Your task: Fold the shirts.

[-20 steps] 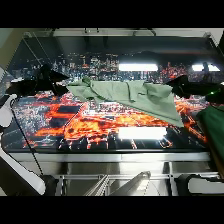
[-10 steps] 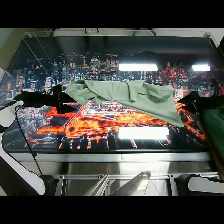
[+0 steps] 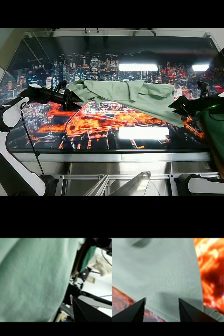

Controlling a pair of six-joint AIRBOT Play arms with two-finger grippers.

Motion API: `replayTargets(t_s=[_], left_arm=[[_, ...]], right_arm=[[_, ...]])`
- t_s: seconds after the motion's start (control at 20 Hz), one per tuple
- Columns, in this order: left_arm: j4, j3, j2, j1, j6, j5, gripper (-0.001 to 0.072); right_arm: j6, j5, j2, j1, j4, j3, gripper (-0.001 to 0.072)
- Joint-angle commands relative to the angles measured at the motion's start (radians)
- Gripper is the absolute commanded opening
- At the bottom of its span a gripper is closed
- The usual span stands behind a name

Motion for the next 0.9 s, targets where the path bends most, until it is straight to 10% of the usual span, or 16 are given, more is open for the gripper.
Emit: replayTargets(t_s=[0.0, 0.1, 0.2, 0.85], left_arm=[[0.073, 0.04, -0.001, -0.006, 0.001, 0.093, 0.0502], [0.049, 0.04, -0.001, -0.024, 0.005, 0.144, 0.0375], [0.019, 0.04, -0.002, -0.05, 0.024, 0.131, -0.0004], [-0.282, 0.114, 0.0, 0.069, 0.064, -0.129, 0.0022]], right_arm=[[0.001, 0.003, -0.002, 0.015, -0.003, -0.001, 0.0466], [0.001, 0.001, -0.002, 0.032, -0.001, -0.001, 0.0466], [0.002, 0.002, -0.002, 0.037, -0.005, 0.0, 0.0466], [-0.014, 0.05, 0.024, -0.13, 0.031, -0.002, 0.0466]])
